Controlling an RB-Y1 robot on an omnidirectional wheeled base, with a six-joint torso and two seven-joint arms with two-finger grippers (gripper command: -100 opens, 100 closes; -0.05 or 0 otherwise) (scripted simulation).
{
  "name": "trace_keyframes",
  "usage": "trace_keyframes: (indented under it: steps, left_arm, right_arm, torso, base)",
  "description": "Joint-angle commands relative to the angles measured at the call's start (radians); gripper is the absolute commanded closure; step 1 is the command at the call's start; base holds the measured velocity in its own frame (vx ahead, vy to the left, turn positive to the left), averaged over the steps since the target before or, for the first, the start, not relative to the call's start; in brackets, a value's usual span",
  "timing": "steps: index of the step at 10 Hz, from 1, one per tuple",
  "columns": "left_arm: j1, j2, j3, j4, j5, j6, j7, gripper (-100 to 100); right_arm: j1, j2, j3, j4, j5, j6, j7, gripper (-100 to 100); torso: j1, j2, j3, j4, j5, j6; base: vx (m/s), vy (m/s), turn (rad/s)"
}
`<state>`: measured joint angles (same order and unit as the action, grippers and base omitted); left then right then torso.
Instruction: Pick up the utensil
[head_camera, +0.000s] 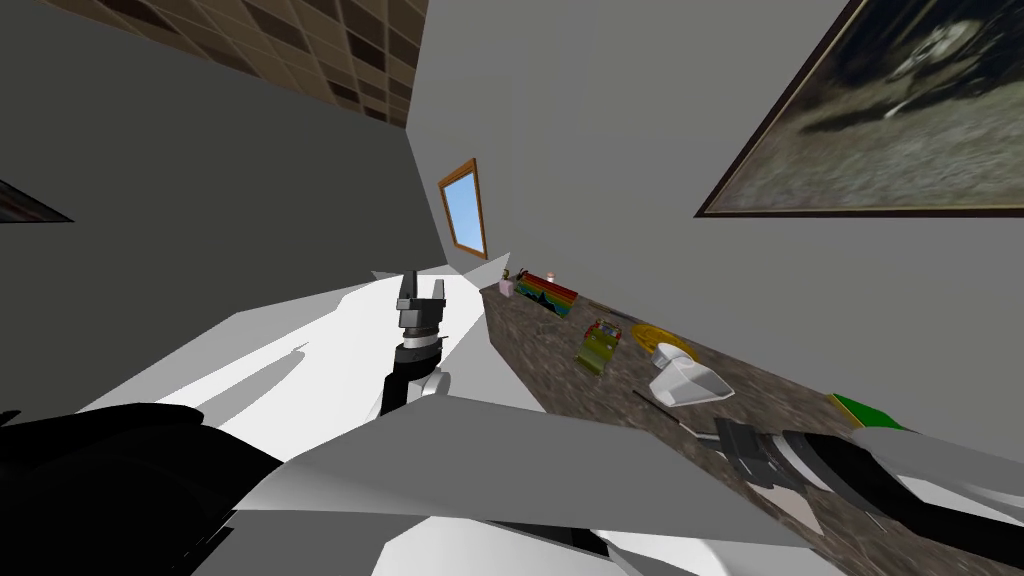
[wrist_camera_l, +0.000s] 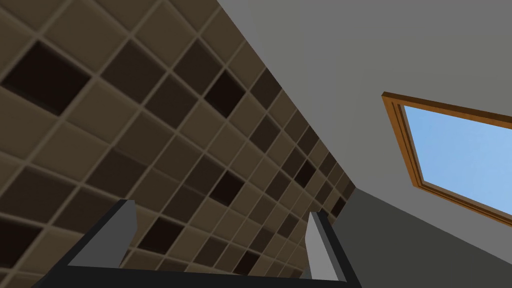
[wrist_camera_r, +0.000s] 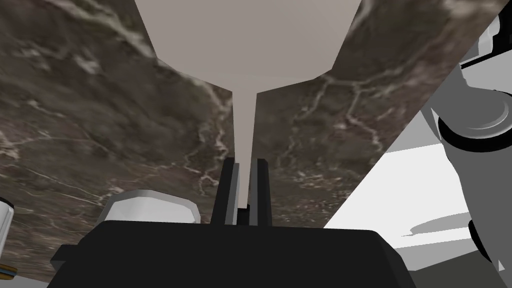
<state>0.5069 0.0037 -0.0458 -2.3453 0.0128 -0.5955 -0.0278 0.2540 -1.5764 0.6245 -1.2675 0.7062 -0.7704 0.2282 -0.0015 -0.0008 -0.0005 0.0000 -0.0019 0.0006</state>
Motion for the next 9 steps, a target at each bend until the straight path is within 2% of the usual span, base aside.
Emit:
trace_keyframes:
  steps: [1, 3, 4, 5, 7, 8, 9]
  left_arm:
    - [0.0, 0.0, 0.0, 0.0, 0.0, 0.0, 0.0, 0]
    - [0.0, 0.0, 0.0, 0.0, 0.0, 0.0, 0.0, 0]
    - [0.0, 0.0, 0.0, 0.0, 0.0, 0.0, 0.0, 0]
    - [0.0, 0.0, 0.0, 0.0, 0.0, 0.0, 0.0, 0]
    - [0.0, 0.0, 0.0, 0.0, 0.0, 0.0, 0.0, 0]
    - [0.0, 0.0, 0.0, 0.0, 0.0, 0.0, 0.0, 0]
    - [0.0, 0.0, 0.0, 0.0, 0.0, 0.0, 0.0, 0]
  right_arm:
    - [0.0, 0.0, 0.0, 0.0, 0.0, 0.0, 0.0, 100]
    - [0.0, 0.0, 0.0, 0.0, 0.0, 0.0, 0.0, 100]
    - [0.0, 0.0, 0.0, 0.0, 0.0, 0.0, 0.0, 0]
    - [-0.006, -0.033, -0.008, -0.011, -0.01, -0.018, -0.007, 100]
    - [-0.009, -0.052, -0.012, -0.02, -0.015, -0.027, -0.012, 100]
    - [-0.004, -0.045, -0.011, -0.015, -0.015, -0.024, -0.005, 100]
    - [-0.003, -0.047, -0.012, -0.017, -0.016, -0.024, -0.006, 0]
  torso:
    - [0.0, 0.0, 0.0, 0.0, 0.0, 0.0]
    - [-0.001, 0.0, 0.0, 0.0, -0.001, 0.0]
    - [-0.001, 0.0, 0.0, 0.0, -0.001, 0.0]
    - [-0.001, -0.001, 0.0, 0.0, -0.001, 0.0]
    - [-0.001, 0.001, 0.001, 0.0, 0.0, 0.001]
    - [-0.001, 0.001, 0.001, 0.0, 0.0, 0.001]
    - [-0.001, 0.001, 0.0, 0.0, -0.001, 0.0]
  base:
    - [0.0, 0.0, 0.0]
    - [0.0, 0.0, 0.0]
    - [0.0, 0.0, 0.0]
    - [-0.017, -0.001, -0.109]
    - [-0.022, -0.003, -0.052]
    - [-0.008, -0.003, -0.007]
    - [0.0, 0.0, 0.0]
